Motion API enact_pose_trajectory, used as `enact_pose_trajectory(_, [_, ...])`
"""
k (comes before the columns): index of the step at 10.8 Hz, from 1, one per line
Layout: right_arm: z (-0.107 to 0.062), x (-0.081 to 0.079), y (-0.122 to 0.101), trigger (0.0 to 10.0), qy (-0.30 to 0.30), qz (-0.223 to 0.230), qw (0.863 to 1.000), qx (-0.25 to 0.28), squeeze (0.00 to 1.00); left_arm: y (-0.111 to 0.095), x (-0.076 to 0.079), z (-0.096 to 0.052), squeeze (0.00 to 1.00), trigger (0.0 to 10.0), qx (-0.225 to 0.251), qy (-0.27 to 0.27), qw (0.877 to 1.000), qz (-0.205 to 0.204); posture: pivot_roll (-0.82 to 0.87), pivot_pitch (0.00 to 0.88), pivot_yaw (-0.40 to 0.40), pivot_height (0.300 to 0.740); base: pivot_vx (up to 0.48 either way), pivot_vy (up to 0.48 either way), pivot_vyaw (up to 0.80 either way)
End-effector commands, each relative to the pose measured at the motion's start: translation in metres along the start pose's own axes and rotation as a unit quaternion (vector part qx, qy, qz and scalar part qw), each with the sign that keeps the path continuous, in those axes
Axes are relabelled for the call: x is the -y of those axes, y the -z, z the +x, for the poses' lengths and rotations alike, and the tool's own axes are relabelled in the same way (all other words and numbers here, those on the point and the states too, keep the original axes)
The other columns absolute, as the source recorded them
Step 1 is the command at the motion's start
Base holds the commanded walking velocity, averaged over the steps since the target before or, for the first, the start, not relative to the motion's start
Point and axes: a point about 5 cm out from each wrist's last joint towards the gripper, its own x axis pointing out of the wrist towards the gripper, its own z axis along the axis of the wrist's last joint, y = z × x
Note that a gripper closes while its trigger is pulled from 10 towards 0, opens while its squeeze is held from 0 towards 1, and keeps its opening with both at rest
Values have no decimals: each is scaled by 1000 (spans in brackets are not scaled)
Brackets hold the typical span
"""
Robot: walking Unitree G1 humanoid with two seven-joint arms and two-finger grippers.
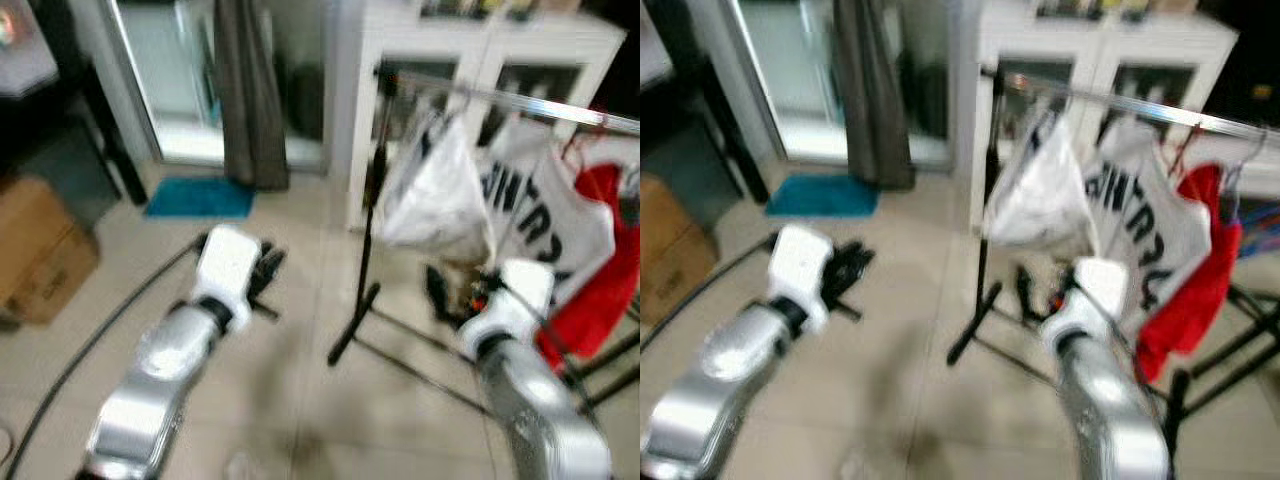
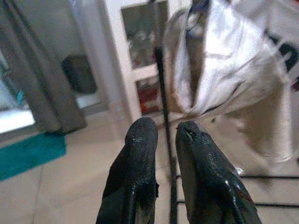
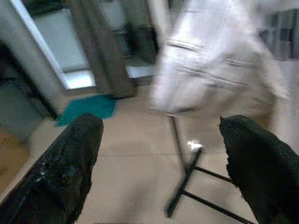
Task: Hang hanger
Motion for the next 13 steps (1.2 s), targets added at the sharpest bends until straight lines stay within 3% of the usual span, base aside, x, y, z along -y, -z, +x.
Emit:
enact_pose_trajectory(1, [-1, 9, -4, 10000, 20, -5, 1000, 12, 0, -3, 4, 3, 0, 10000, 7, 9, 1000, -4, 86, 6, 15, 740, 405, 0, 0])
enact_pose_trajectory(9, [-1, 13, -5, 10000, 31, -10, 999, 17, 0, -3, 4, 3, 0, 10000, 9, 10, 1000, -10, 79, 8, 12, 740, 404, 0, 0])
enact_pose_trajectory(13, [1, 10, -7, 10000, 5, -28, 999, 20, 0, 1, 5, -1, 0, 10000, 4, 21, 1000, -3, 79, 3, 7, 740, 405, 0, 0])
